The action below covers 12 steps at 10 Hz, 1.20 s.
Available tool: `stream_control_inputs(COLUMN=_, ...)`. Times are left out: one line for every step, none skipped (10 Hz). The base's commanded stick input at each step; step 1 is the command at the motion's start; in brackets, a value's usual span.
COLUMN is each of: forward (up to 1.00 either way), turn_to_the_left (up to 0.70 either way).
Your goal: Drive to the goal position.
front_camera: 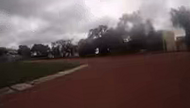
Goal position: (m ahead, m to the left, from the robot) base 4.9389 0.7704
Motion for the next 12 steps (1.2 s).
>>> stream_control_inputs(forward=0.70, turn_to_the_left=0.00)
stream_control_inputs(forward=0.70, turn_to_the_left=0.00)
stream_control_inputs(forward=0.70, turn_to_the_left=0.00)
stream_control_inputs(forward=0.70, turn_to_the_left=0.00)
stream_control_inputs(forward=0.70, turn_to_the_left=0.00)
stream_control_inputs(forward=0.70, turn_to_the_left=0.00)
stream_control_inputs(forward=0.70, turn_to_the_left=0.00)
stream_control_inputs(forward=0.70, turn_to_the_left=0.00)
stream_control_inputs(forward=0.70, turn_to_the_left=0.00)
stream_control_inputs(forward=0.70, turn_to_the_left=0.00)
stream_control_inputs(forward=0.70, turn_to_the_left=0.00)
stream_control_inputs(forward=0.70, turn_to_the_left=0.00)
